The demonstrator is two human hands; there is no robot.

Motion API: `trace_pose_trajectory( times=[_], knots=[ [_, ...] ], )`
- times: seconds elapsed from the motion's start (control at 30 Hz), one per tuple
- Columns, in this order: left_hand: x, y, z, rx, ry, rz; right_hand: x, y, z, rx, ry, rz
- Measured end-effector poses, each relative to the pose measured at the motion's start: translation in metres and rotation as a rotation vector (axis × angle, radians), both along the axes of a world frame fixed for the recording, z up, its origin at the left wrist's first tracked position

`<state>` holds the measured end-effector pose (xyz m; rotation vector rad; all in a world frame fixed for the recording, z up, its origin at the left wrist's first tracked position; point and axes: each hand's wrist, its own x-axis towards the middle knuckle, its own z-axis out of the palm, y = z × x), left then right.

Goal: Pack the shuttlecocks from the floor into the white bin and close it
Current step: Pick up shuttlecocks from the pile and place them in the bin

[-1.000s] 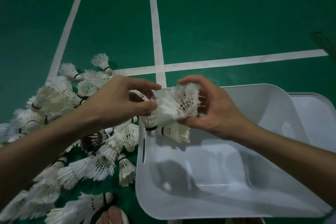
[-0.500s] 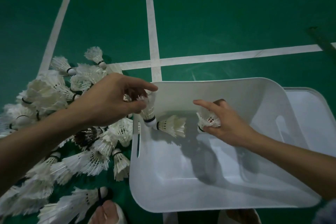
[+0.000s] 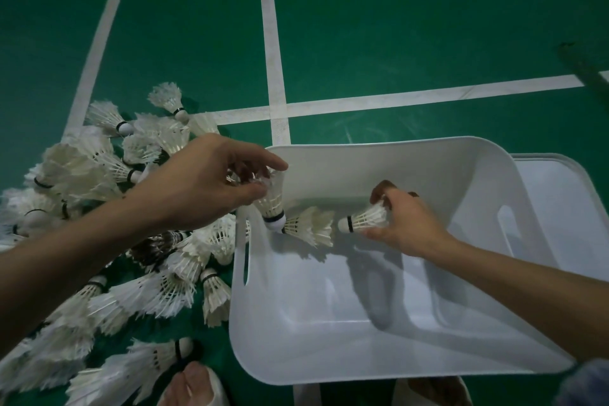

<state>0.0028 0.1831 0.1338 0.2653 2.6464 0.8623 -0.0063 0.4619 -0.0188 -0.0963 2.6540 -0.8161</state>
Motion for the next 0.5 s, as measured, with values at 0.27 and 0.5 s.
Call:
trace_pose_trajectory(
  times=[0.27,0.5],
  knots=[
    [-0.001,0.004,-0.005,-0.004,0.000,-0.008,0.002,-0.031,-0.018,-0.185,-0.125,-0.072],
    [-0.002,0.007,-0.008,-0.003,0.005,-0.017,-0.001,-0.035,-0.020,-0.263,-0.159,0.017]
  ],
)
